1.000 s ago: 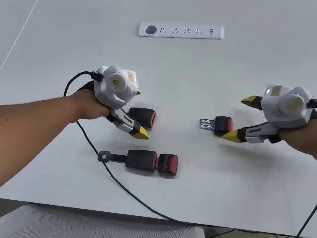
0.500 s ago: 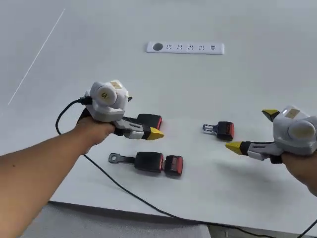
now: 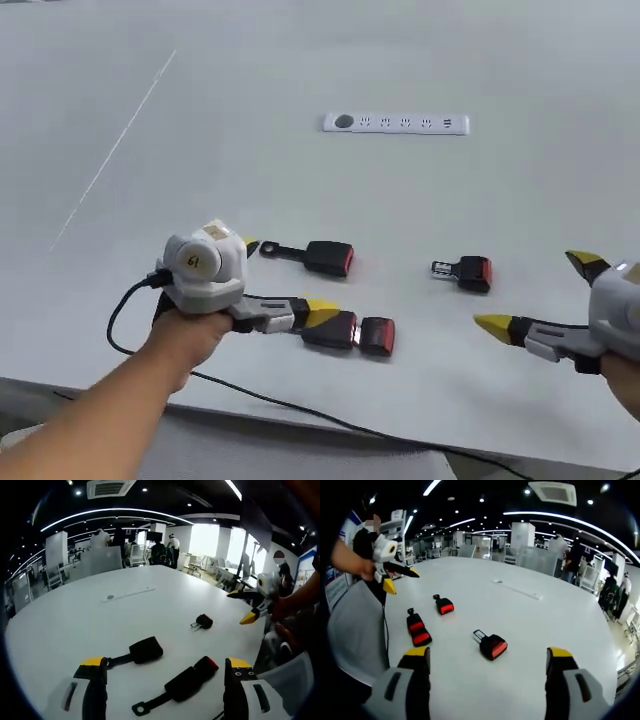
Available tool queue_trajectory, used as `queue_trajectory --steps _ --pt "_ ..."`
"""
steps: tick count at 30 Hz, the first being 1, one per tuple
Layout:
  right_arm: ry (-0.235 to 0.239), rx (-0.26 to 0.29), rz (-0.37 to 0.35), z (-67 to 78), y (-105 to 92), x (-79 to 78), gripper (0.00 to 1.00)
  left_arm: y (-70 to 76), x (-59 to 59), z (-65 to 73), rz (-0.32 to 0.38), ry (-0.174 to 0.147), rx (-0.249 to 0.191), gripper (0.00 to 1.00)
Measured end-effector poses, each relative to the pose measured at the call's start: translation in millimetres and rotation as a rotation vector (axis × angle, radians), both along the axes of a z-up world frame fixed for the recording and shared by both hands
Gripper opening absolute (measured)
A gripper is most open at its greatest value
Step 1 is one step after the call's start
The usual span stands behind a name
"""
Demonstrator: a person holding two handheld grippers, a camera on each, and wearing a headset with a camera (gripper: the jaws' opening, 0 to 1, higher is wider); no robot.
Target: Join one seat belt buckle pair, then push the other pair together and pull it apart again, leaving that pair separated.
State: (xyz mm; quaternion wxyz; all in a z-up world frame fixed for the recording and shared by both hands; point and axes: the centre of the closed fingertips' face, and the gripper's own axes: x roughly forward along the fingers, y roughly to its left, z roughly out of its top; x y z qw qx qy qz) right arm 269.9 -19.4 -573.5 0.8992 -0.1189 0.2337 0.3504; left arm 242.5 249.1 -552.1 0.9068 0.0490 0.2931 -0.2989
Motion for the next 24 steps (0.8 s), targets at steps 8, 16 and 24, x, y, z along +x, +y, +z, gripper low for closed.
queue_trajectory --steps 8,16,24 --pt "-0.011 -0.004 -0.029 5.2 -10.7 -37.6 0.98 28.6 -34.9 13.4 0.016 -0.034 0.015 1.0" --pt "-0.01 0.002 -0.073 6.6 -23.9 -61.2 0.99 55.7 -46.6 24.1 0.035 -0.055 0.033 1.0" --pt "0.006 0.003 -0.096 1.8 -24.9 -71.4 0.99 63.1 -46.4 27.3 0.043 -0.064 0.033 1.0"
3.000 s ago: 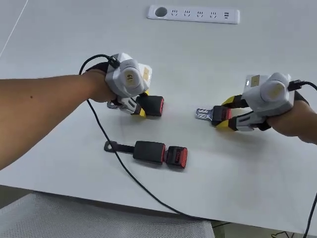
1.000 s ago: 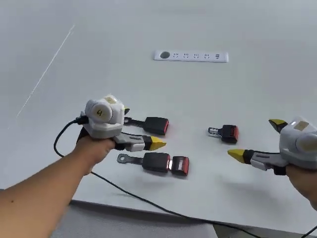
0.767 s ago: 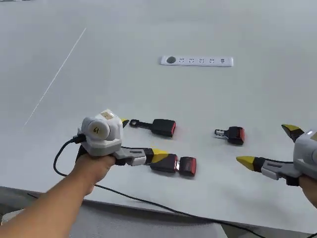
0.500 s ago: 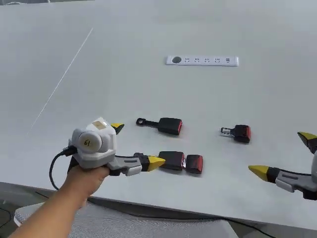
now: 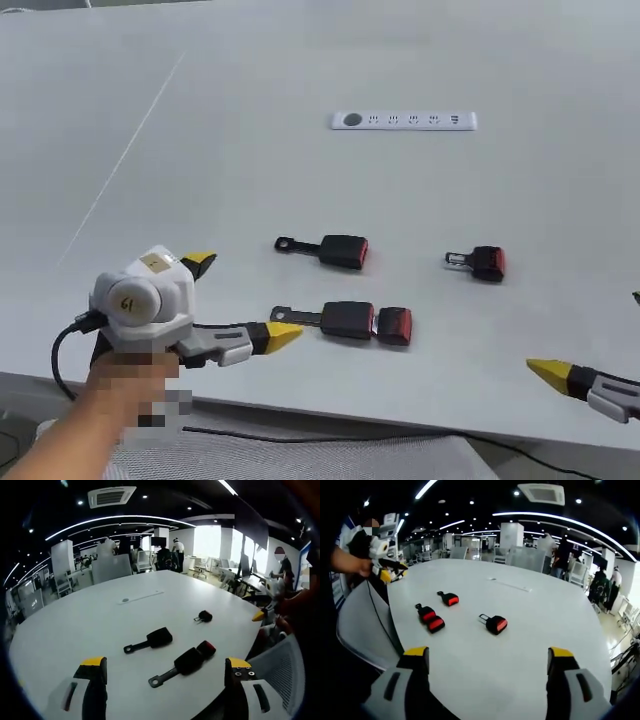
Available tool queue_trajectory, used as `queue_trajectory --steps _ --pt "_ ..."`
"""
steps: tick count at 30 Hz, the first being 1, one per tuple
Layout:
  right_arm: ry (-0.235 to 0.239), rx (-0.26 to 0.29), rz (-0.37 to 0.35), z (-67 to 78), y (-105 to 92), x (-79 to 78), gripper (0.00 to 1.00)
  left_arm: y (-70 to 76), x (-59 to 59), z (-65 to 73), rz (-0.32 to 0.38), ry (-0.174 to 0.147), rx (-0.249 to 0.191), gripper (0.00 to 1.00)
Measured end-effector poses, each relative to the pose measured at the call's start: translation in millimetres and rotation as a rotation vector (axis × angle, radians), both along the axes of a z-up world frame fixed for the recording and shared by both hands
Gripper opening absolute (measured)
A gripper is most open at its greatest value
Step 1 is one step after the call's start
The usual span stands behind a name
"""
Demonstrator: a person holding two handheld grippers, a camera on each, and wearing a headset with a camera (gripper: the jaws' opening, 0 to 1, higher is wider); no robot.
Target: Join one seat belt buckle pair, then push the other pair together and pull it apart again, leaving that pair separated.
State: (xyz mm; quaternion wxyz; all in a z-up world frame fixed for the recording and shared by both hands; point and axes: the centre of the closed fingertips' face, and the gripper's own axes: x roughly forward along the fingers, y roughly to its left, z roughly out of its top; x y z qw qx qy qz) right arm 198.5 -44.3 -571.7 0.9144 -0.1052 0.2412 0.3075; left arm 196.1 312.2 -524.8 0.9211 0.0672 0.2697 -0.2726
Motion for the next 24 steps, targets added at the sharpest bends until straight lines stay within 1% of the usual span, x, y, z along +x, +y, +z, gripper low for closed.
queue_trajectory --steps 2,4,12,22,24 --pt "0.006 0.012 -0.003 -0.4 1.2 -1.1 0.99 -0.4 0.2 0.4 0.001 -0.003 -0.001 1.0" --pt "0.008 0.004 -0.005 -2.6 2.4 -2.7 0.99 -0.9 0.2 -0.3 0.0 -0.004 -0.004 1.0" --pt "0.018 0.006 -0.007 -5.4 4.2 -6.1 0.99 -1.6 -0.7 0.6 -0.006 -0.004 -0.001 1.0" --pt "0.014 -0.001 -0.007 -3.8 3.6 -5.5 0.99 -0.6 -2.7 0.2 -0.006 0.001 0.001 1.0" --pt "0.021 0.003 -0.009 -4.2 4.1 -6.1 0.99 -1.3 -3.8 -0.1 -0.007 0.004 -0.003 1.0"
